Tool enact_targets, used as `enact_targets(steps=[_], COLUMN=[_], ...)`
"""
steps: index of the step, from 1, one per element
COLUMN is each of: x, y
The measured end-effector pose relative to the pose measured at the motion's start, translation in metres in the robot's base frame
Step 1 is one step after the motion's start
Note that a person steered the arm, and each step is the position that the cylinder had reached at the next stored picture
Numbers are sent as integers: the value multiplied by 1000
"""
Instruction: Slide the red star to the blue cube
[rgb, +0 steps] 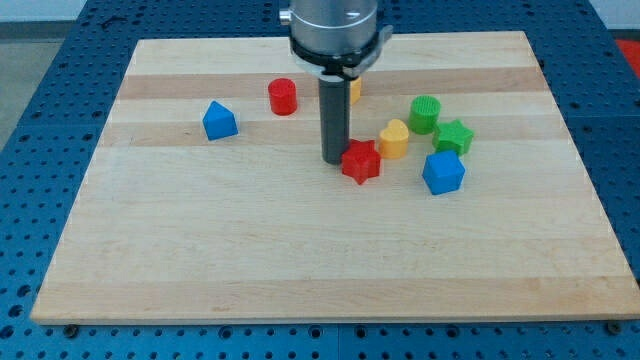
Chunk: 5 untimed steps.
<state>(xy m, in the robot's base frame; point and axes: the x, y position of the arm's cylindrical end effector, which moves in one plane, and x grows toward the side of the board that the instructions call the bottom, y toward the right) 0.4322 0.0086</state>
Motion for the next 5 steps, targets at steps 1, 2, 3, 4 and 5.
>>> enact_targets(steps=[1,2,3,4,5], x=[16,25,25,45,90], y=[19,39,33,-14,-11])
